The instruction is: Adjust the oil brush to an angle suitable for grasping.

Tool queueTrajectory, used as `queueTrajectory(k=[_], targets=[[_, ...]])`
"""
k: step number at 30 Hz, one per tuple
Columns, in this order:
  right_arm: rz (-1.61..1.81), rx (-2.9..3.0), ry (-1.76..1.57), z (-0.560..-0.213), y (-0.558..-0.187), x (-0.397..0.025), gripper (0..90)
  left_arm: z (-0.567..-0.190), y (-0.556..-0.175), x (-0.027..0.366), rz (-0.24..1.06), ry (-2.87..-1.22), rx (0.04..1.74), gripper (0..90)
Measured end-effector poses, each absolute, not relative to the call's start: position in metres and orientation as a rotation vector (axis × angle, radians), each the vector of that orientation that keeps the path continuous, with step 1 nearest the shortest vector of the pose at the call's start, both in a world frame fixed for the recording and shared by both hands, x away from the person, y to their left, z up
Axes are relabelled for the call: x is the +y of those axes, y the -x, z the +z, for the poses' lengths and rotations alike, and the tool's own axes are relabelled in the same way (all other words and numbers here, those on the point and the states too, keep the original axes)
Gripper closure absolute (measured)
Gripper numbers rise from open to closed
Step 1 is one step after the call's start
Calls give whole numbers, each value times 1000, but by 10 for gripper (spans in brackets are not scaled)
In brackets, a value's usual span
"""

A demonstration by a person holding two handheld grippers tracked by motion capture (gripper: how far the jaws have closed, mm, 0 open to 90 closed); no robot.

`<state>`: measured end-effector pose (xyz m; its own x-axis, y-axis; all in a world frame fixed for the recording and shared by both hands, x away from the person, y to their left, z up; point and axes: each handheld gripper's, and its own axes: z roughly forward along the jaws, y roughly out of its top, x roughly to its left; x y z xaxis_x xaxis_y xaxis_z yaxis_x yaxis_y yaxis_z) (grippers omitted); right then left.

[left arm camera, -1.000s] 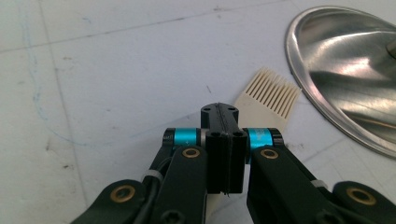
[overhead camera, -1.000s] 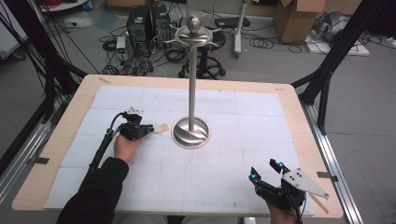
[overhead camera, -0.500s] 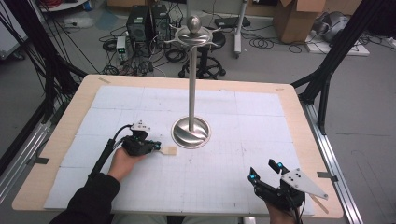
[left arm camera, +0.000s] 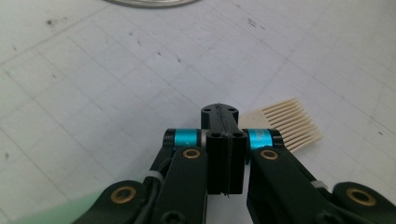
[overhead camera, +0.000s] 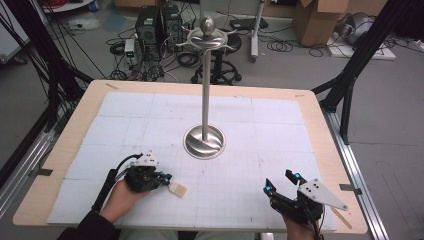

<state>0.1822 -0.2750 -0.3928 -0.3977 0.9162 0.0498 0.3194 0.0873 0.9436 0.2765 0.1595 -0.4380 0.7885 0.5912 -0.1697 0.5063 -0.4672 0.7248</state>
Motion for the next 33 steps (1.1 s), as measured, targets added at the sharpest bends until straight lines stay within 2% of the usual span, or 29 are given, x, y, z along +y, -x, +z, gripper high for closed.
queueTrajectory(k=[6, 10, 13, 19, 29, 33], targets=[[1312, 1789, -1218, -393, -182, -275, 270, -441, -259, 175, 83, -2116, 821, 892], [1314, 1786, -1216, -393, -181, -275, 270, -433, -257, 200, 160, -2062, 908, 868], [1312, 1786, -1215, -392, -181, -276, 270, -430, -257, 226, 234, -2019, 999, 881], [1316, 1784, -1212, -392, -180, -276, 272, -437, -264, 261, 298, -1958, 1192, 894], [1311, 1784, -1214, -392, -180, -276, 273, -444, -275, 247, 320, -1974, 1184, 895], [1311, 1790, -1217, -392, -180, -275, 272, -444, -290, 235, 348, -1979, 1195, 894]])
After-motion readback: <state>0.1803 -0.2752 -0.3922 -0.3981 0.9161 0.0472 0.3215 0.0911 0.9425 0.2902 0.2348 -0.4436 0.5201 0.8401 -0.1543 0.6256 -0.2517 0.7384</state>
